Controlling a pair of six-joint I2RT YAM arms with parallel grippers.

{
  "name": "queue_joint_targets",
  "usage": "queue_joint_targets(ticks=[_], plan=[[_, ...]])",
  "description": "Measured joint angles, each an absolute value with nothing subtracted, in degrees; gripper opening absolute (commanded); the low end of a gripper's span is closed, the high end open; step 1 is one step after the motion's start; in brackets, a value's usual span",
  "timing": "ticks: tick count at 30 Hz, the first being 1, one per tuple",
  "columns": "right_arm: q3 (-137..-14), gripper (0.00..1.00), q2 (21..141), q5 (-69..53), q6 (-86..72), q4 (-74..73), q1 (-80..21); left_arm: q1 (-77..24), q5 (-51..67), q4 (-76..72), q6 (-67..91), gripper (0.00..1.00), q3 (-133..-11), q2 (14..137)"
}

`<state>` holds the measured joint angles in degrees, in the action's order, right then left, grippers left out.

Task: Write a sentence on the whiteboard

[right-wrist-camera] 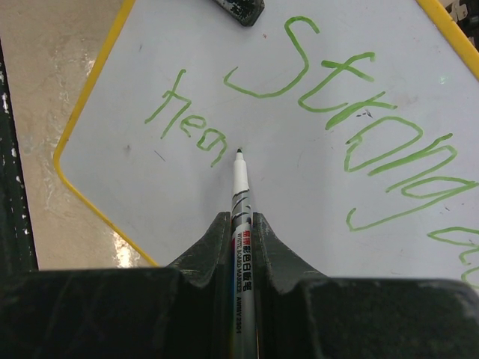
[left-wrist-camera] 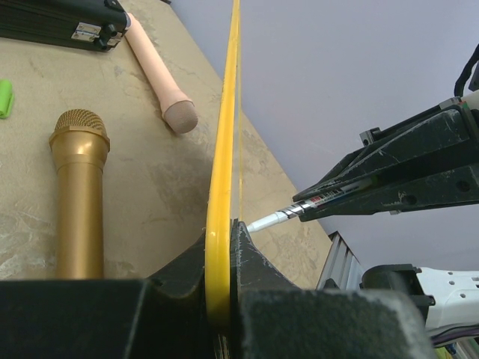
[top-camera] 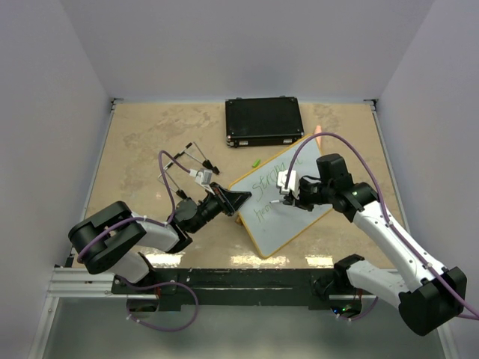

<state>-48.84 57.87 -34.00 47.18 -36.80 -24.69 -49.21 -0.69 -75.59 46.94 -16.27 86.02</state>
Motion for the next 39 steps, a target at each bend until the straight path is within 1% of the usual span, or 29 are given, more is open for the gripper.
queue_joint_targets(ticks=[18,39], plan=[[-47.5,0.00,57.9,-33.7,48.2,-39.8,-24.7,-49.2,-0.7,-75.5,46.9,0.00,-16.3,86.0],[-48.0,0.00,58.9,-33.8,46.2,-39.3,-24.7,-49.1,-0.7,-75.6,46.9,0.00,-16.3,86.1]])
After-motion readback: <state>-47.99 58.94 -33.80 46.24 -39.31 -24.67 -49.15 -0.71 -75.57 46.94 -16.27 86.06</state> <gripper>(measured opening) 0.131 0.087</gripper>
